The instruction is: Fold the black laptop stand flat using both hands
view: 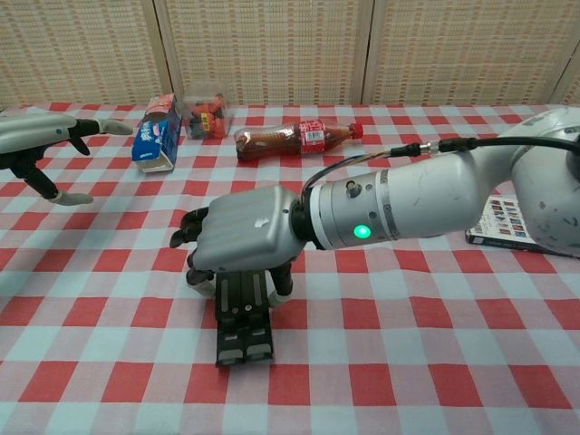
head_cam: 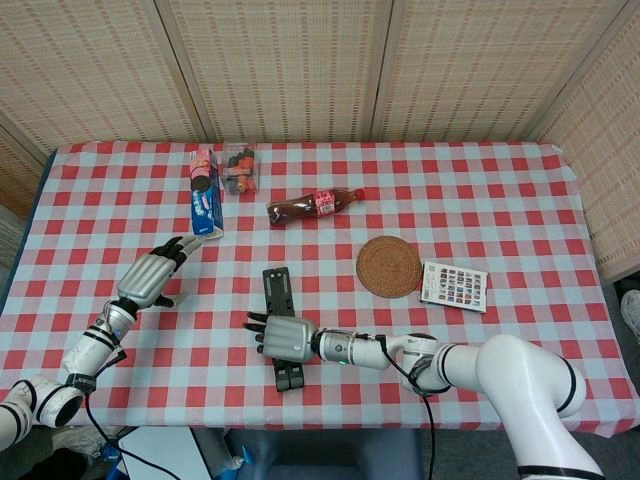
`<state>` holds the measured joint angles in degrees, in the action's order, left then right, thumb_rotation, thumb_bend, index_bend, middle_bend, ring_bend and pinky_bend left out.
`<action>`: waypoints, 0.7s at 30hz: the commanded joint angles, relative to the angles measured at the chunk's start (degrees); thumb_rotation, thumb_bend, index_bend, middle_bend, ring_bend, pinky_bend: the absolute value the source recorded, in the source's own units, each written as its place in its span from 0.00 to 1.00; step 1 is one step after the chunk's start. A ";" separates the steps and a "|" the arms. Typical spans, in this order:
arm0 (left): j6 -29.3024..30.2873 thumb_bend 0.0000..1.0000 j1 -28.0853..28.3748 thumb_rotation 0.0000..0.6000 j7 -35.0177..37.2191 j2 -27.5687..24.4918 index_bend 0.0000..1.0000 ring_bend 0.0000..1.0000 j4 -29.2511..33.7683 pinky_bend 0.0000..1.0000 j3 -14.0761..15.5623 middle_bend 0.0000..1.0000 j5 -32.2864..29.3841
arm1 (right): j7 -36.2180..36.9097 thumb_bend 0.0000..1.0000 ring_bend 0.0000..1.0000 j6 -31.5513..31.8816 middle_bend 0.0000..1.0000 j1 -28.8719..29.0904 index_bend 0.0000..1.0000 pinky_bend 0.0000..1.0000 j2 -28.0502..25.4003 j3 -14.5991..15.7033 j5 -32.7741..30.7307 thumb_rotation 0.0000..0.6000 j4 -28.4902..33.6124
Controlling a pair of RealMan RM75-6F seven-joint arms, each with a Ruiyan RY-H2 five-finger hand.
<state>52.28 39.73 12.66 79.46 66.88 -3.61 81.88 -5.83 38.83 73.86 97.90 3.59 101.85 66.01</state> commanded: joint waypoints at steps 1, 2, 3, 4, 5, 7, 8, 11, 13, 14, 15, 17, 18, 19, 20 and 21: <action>0.09 0.28 -0.04 1.00 0.02 -0.16 0.00 0.00 0.29 0.20 -0.19 0.00 -0.18 | -0.58 0.16 0.01 -0.29 0.23 -0.23 0.30 0.00 -0.66 -0.04 -0.45 1.00 0.45; 0.24 0.28 -0.11 1.00 0.00 -0.26 0.00 0.00 0.46 0.20 -0.30 0.00 -0.28 | -1.11 0.12 0.01 -0.31 0.16 -0.58 0.20 0.00 -1.12 -0.40 -1.13 1.00 1.02; 0.34 0.28 -0.17 1.00 0.07 -0.35 0.00 0.00 0.64 0.20 -0.39 0.00 -0.36 | -1.45 0.08 0.00 -0.12 0.10 -0.96 0.11 0.00 -1.47 -0.75 -1.74 1.00 1.63; 0.42 0.28 -0.23 1.00 0.14 -0.47 0.00 0.00 0.83 0.20 -0.48 0.00 -0.47 | -1.93 0.03 0.00 0.20 0.04 -1.45 0.03 0.00 -1.84 -1.20 -2.46 1.00 2.23; 0.46 0.28 -0.27 1.00 0.14 -0.61 0.00 0.00 1.02 0.20 -0.57 0.00 -0.60 | -2.44 0.01 0.00 0.50 0.01 -1.96 0.00 0.00 -2.25 -1.62 -3.19 1.00 2.96; 0.59 0.28 -0.37 1.00 -0.03 -1.06 0.00 0.00 1.69 0.20 -0.80 0.00 -0.88 | -3.74 0.00 0.00 1.78 0.00 -3.26 0.00 0.00 -3.48 -2.61 -4.66 1.00 4.95; 0.71 0.28 -0.43 1.00 -0.20 -1.30 0.00 0.00 2.04 0.20 -0.90 0.00 -0.98 | -4.37 0.00 0.00 2.22 0.00 -3.88 0.00 0.00 -4.12 -3.02 -5.45 1.00 5.91; 1.21 0.28 -0.81 1.00 -1.17 -2.45 0.00 0.00 3.68 0.20 -1.33 0.00 -1.69 | -7.14 0.00 0.00 4.70 0.00 -6.83 0.00 0.00 -7.05 -4.49 -8.63 1.00 9.97; 1.56 0.27 -1.27 1.00 -2.31 -3.32 0.00 0.00 4.98 0.20 -1.67 0.00 -2.63 | -9.08 0.00 0.00 6.86 0.00 -9.08 0.00 0.00 -9.20 -4.98 -10.39 1.00 12.54; 1.81 0.27 -1.54 1.00 -3.13 -3.81 0.00 0.00 5.70 0.20 -1.84 0.00 -3.18 | -10.01 0.00 0.00 8.08 0.00 -10.33 0.00 0.00 -10.34 -5.08 -11.21 1.00 13.74; 2.25 0.28 -1.99 1.00 -4.02 -4.46 0.00 0.00 6.80 0.20 -2.15 0.00 -4.03 | -11.12 0.00 0.00 9.66 0.00 -12.03 0.00 0.00 -11.97 -5.10 -12.31 1.00 15.27; 3.28 0.28 -2.98 1.00 -5.52 -5.55 0.00 0.00 8.77 0.20 -2.81 0.00 -5.84 | -12.52 0.01 0.00 12.86 0.03 -15.33 0.00 0.00 -14.64 -4.91 -14.15 1.00 17.81; 3.84 0.28 -3.43 1.00 -6.08 -5.96 0.00 0.00 9.50 0.20 -3.13 0.00 -6.63 | -13.10 0.03 0.00 14.33 0.04 -16.82 0.00 0.00 -15.70 -4.72 -14.86 1.00 18.77; 4.36 0.28 -3.89 1.00 -6.68 -6.39 0.00 0.00 10.20 0.20 -3.35 0.00 -7.31 | -13.70 0.05 0.00 15.75 0.06 -18.35 0.00 0.00 -16.80 -4.47 -15.60 1.00 19.74; 4.84 0.28 -4.35 1.00 -7.27 -6.91 0.00 0.00 10.87 0.20 -3.49 0.00 -7.88 | -14.19 0.07 0.00 17.24 0.08 -19.90 0.00 0.00 -17.90 -4.21 -16.30 1.00 20.76; 5.50 0.28 -4.98 1.00 -8.00 -7.65 0.00 0.00 11.72 0.20 -3.61 0.00 -8.55 | -14.73 0.09 0.00 19.37 0.10 -22.01 0.01 0.00 -19.35 -3.87 -17.16 1.00 22.12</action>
<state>56.88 35.62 5.62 72.73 77.58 -6.77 74.29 -18.50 54.02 56.05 82.00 -0.84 87.24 84.84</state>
